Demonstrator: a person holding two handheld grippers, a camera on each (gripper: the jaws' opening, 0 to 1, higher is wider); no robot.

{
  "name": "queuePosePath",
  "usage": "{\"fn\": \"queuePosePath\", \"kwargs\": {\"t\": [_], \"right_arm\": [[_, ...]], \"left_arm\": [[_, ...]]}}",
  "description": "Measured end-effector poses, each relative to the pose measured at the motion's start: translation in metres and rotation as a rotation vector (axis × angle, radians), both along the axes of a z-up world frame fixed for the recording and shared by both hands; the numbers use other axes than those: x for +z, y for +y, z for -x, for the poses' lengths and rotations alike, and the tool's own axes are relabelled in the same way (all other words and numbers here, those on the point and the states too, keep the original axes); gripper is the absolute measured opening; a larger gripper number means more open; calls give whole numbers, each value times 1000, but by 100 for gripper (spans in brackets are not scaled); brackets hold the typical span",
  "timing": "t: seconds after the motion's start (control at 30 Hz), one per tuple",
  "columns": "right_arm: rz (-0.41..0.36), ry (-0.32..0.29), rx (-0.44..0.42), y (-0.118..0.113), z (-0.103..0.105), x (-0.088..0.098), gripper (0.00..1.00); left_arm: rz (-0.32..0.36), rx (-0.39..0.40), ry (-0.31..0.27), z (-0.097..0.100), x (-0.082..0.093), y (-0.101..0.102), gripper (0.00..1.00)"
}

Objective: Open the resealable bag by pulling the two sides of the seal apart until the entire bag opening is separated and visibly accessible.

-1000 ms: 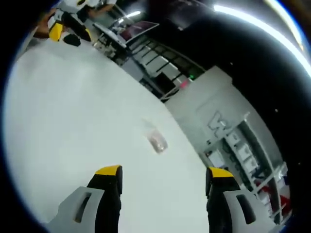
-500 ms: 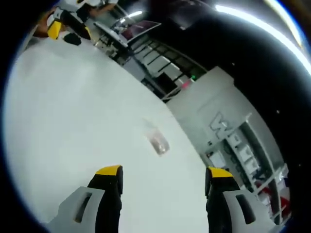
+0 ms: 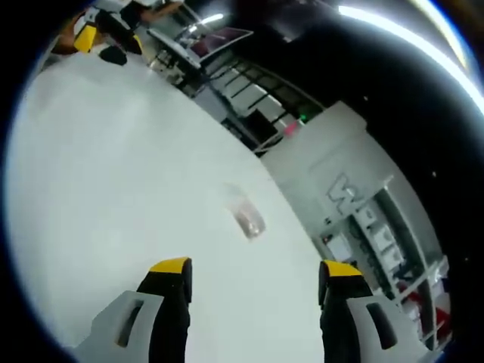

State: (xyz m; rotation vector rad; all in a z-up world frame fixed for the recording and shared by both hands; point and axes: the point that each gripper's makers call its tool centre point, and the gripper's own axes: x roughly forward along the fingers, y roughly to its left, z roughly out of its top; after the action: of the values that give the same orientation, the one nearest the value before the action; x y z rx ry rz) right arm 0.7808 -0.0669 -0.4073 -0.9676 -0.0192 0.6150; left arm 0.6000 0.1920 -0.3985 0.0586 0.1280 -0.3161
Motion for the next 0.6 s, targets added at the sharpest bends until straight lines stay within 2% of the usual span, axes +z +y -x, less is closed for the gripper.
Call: {"fn": "queuePosePath", "kwargs": {"t": [0.33,0.6], "right_arm": [[-12,-1,-2,2,-5,4,67],[-11,3,10,14,-9,2,67]], "left_arm": [[0,-3,-2,1,1,-1,92],[-2,-3,-3,2,1,0,92]]}}
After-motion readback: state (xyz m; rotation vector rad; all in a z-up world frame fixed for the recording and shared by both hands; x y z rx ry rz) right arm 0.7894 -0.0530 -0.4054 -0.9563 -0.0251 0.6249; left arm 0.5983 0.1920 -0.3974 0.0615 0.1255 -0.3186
